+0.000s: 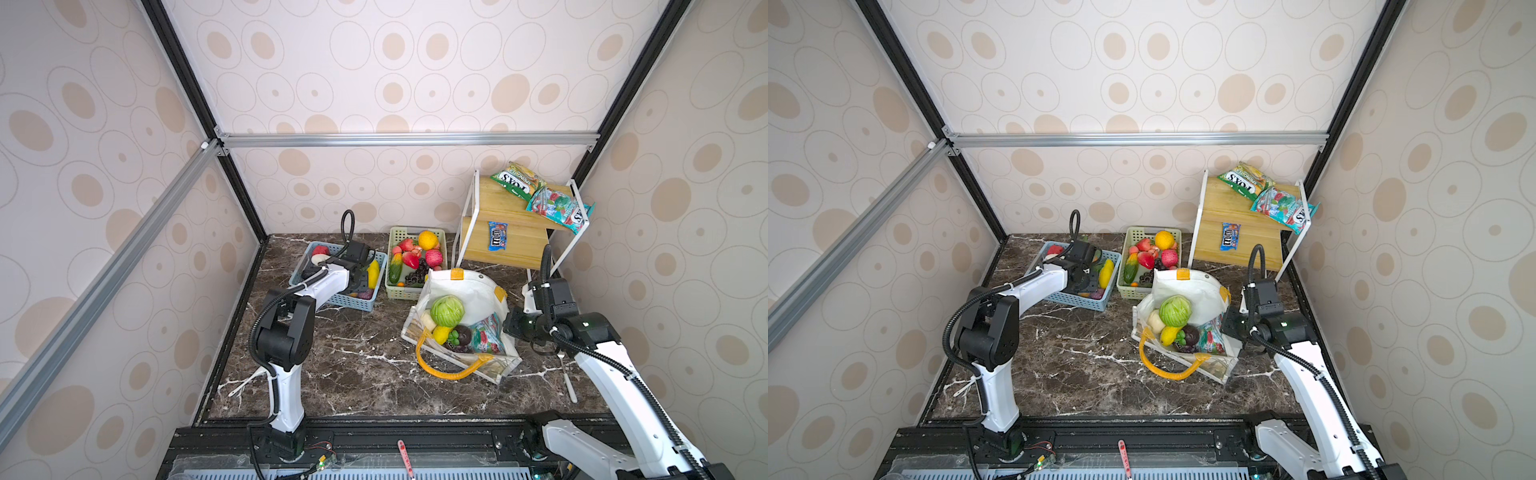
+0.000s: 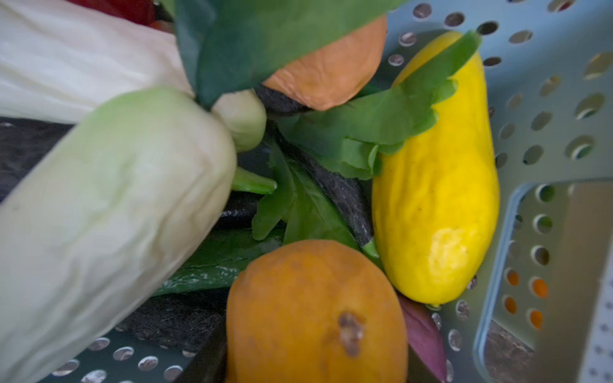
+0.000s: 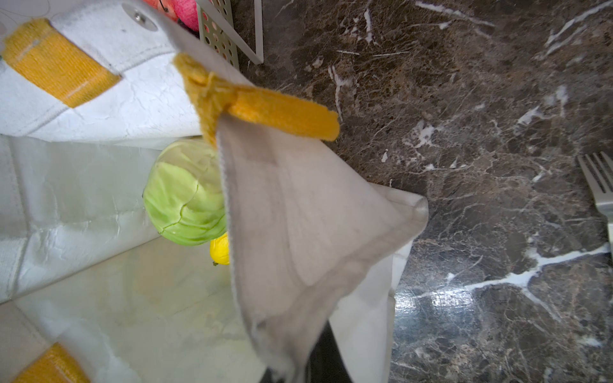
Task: Place the food into the grocery bag and tie it
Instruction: 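Lower the left gripper toward the orange mango in the blue basket, then close the left gripper on the orange mango and lift it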
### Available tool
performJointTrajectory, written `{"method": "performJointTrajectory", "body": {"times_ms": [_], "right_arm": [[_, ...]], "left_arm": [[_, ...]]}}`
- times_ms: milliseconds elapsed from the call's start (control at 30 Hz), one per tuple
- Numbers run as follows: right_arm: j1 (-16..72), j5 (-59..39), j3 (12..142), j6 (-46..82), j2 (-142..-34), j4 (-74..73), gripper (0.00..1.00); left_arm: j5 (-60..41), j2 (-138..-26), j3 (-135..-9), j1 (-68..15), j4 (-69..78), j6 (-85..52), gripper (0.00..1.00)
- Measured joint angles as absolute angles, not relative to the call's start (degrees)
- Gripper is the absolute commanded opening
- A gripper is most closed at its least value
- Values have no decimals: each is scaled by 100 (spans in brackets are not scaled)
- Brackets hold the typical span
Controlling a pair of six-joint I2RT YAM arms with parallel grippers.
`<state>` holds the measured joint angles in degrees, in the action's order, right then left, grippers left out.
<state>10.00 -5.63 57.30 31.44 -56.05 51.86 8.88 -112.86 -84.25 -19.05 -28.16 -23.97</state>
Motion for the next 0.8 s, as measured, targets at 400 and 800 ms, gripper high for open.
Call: {"method": "performJointTrajectory", "body": {"times_ms": [400, 800], "right_arm": [[1000, -561, 5730, 3162, -5605, 5179, 9], [1000, -563, 5730, 3170, -5612, 5157, 9]], "left_arm": [[458, -10899, -8652, -1863, -2926, -2397, 46], [-451, -10206, -8737, -1863, -2915, -2554, 46]]}}
